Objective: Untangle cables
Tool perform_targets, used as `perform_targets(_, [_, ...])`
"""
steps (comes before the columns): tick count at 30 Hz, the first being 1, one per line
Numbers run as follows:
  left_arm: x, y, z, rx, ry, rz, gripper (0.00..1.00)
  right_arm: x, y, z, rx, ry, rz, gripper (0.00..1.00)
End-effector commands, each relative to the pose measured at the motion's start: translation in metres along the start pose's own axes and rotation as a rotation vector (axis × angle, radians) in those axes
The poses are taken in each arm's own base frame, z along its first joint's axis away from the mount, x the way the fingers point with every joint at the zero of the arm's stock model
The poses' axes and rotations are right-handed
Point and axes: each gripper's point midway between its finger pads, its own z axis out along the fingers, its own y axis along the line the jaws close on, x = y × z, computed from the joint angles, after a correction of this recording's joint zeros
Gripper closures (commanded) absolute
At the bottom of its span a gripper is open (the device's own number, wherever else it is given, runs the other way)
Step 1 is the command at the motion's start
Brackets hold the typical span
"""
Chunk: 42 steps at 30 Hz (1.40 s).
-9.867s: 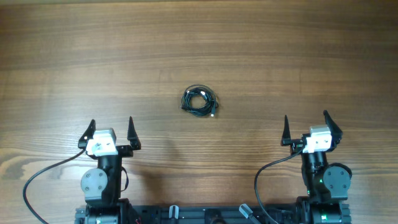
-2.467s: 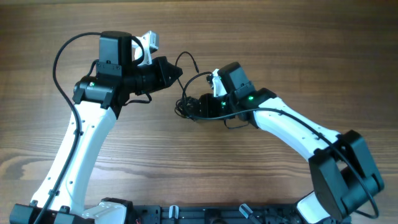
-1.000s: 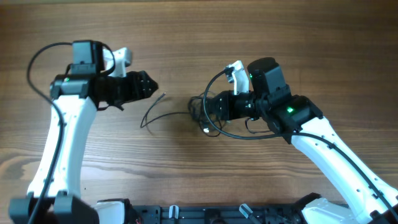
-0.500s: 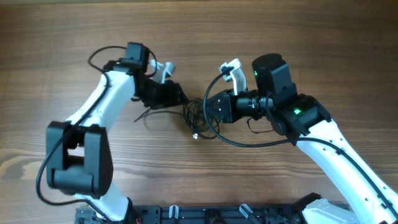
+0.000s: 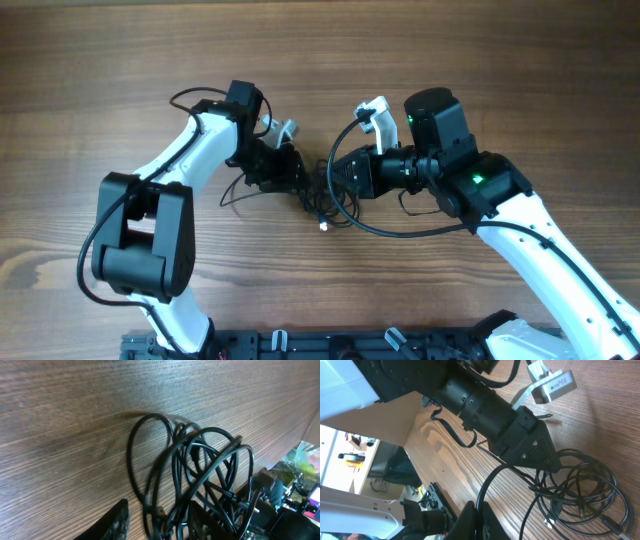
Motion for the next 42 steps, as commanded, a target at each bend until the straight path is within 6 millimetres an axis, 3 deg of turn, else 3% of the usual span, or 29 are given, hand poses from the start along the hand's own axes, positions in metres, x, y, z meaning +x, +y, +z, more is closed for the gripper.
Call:
perform_targets(1, [0.002,-0.001,0.006,-0.014,0.020,0.014,0.70,-0.013,0.011,-0.010,-0.002,-0.046,-0.054,0.96])
perform_targets(5, [0.002,0.005,0.014,-0.082,0.022,0.016,0.96,-0.014,0.006,-0.010,0.023,-0.053,-0.047,0.96])
perform_targets(7, [-0.010,0.005,0.011,-0.096,-0.027,0.050,0.96,-0.013,-0.011,-0.011,0.118,-0.064,0.025,0.96])
perform_targets(8, [-0.021,-0.001,-0.004,-0.090,-0.082,0.067,0.96,-0.010,-0.039,-0.015,0.264,-0.085,0.136,0.96])
perform_targets(11, [-0.042,-0.018,-0.052,-0.076,-0.231,0.097,0.96,0.006,-0.084,-0.027,0.503,-0.106,0.339,0.96])
perform_targets(14, [-0.054,-0.053,-0.138,-0.055,-0.491,0.142,0.96,0.021,-0.112,-0.036,0.667,-0.092,0.413,0.96])
perform_targets(18, [-0.032,-0.094,-0.208,-0.037,-0.708,0.258,0.96,0.031,-0.127,-0.033,0.725,-0.047,0.434,0.96])
perform_targets(22, [-0.005,-0.123,-0.248,-0.020,-0.839,0.335,0.96,0.043,-0.145,-0.023,0.777,0.010,0.455,0.96])
perform_targets(28, [0.014,-0.130,-0.312,-0.008,-1.071,0.292,0.96,0.047,-0.175,-0.028,0.841,0.035,0.494,0.96])
perform_targets(30, [0.017,-0.122,-0.327,-0.009,-1.117,0.249,0.96,0.043,-0.185,-0.037,0.840,0.028,0.503,0.96])
perform_targets(35, [0.020,-0.114,-0.334,0.001,-1.127,0.228,0.96,0.036,-0.201,-0.056,0.729,0.043,0.514,0.96])
perform_targets(42, [0.021,-0.123,-0.352,0.060,-1.189,0.231,0.96,0.026,-0.231,-0.100,0.620,-0.060,0.653,0.96])
